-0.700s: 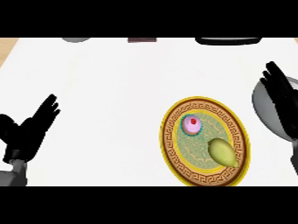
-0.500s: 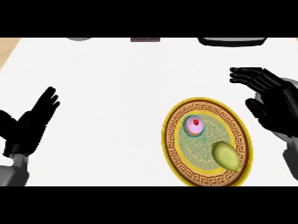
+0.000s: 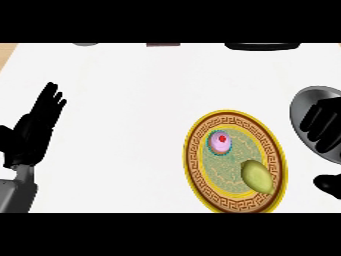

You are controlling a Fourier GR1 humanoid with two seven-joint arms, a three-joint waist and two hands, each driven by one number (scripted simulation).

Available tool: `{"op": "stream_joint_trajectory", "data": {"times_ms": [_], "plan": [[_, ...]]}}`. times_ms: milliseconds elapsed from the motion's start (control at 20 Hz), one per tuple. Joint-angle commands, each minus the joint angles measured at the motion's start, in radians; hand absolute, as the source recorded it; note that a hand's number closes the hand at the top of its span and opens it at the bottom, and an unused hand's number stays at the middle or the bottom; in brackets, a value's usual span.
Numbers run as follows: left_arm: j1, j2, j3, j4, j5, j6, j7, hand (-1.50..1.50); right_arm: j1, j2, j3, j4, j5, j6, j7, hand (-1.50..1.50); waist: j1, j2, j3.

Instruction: Pick the lemon from the plate and place it in the pan

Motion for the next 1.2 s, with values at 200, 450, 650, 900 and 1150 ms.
{"op": "stream_joint_trajectory", "data": {"times_ms": [200, 450, 650, 900, 1150], "plan": [[-0.012, -0.003, 0.013, -0.055, 0.001, 0.038, 0.04, 0.0, 0.092, -0.178, -0.176, 0.122, 0.264, 0.098, -0.513, -1.5, 0.002, 0.005, -0.003], [-0.036, -0.027, -0.01, -0.047, -0.032, 0.069, 0.057, 0.0, 0.121, -0.201, -0.112, 0.143, 0.403, -0.002, -0.672, -1.5, 0.008, 0.008, -0.007], [-0.019, -0.029, -0.023, -0.086, -0.038, 0.079, 0.093, 0.0, 0.102, -0.222, -0.049, 0.052, 0.59, -0.193, -0.596, -1.5, 0.021, 0.003, -0.01], [-0.01, -0.039, -0.012, -0.058, -0.053, 0.06, 0.056, 0.0, 0.163, -0.261, -0.061, -0.033, 0.704, -0.269, -0.564, -1.5, 0.001, 0.001, -0.012], [-0.033, -0.031, -0.005, -0.085, -0.051, 0.063, 0.094, 0.0, 0.176, -0.333, 0.034, -0.03, 0.978, -0.339, -0.472, -1.5, 0.009, 0.003, -0.013]]}}
